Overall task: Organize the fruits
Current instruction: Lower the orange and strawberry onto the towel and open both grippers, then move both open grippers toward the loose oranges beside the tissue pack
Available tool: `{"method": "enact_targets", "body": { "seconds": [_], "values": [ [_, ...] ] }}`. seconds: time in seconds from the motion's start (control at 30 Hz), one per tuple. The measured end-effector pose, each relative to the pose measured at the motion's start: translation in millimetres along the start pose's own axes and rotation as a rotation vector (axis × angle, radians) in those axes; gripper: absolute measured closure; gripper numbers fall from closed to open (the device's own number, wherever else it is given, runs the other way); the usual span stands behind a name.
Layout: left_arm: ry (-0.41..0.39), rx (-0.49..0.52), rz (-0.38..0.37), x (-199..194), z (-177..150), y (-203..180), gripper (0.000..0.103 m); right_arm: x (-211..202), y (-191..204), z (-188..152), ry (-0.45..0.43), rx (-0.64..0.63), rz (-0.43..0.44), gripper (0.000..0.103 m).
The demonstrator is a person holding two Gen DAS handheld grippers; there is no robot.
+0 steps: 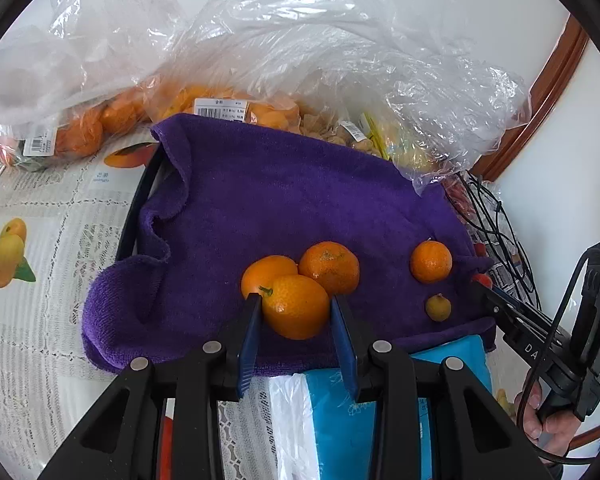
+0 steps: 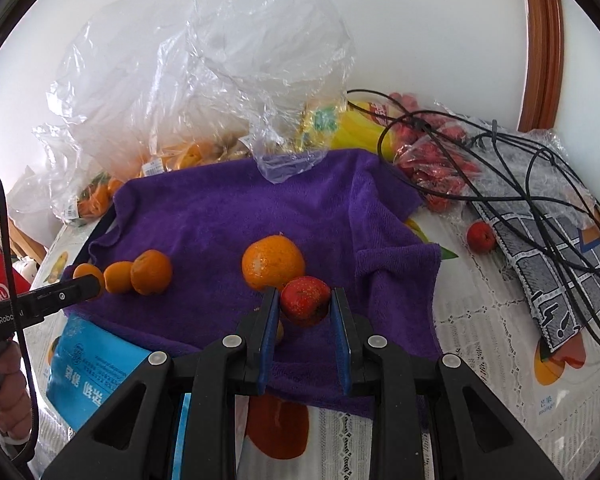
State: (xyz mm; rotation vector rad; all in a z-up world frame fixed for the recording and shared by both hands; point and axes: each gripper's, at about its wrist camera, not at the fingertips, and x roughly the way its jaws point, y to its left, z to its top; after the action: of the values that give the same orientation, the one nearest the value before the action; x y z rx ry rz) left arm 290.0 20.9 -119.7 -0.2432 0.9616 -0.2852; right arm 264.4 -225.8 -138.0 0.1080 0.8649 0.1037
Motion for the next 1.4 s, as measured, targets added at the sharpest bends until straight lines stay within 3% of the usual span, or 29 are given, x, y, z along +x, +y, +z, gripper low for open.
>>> {"method": "enact_targets", "body": {
  "seconds": [0.57,0.67,0.73,0.87,1.1,1.33,1.4],
  "values": [
    [0.019,-0.018,0.008,2.3,-3.5,-0.2,0.07,-0.9,7.1,-3.7,0.028,-0.022,-0.011,0.074],
    [0.009,-0.019,0.022,-6.1,-4.7,-0.3,0.058,-11.4,10.1,-2.8,0.01,-0.025,-0.022,0.062],
    [0.0,-0.017,0.022,-12.6,-6.8,-0.3,0.057,-19.3,12.5,-2.4,0.0,-0.023,-0.024,0.051],
    [0.0,-0.01,0.031,-25.1,-12.4,-1.1,0.052,-31.9,15.8,-2.4,-0.001,-0.012,-0.005,0.047],
    [-0.027,-0.002,0.04,-51.8,-23.0,0.7,0.044,-57.5,28.1,-6.6,-0.014,-0.01,-0.029,0.019],
    [-0.069,0.002,0.055,-78.1,-39.2,4.5,0.044,-77.7,40.4,-17.9,-0.012,-0.011,-0.125,0.015],
    [-0.087,-0.005,0.05,-85.4,-43.9,6.8,0.044,-83.2,41.0,-22.8,-0.027,-0.002,-0.119,0.015]
  ]
}}
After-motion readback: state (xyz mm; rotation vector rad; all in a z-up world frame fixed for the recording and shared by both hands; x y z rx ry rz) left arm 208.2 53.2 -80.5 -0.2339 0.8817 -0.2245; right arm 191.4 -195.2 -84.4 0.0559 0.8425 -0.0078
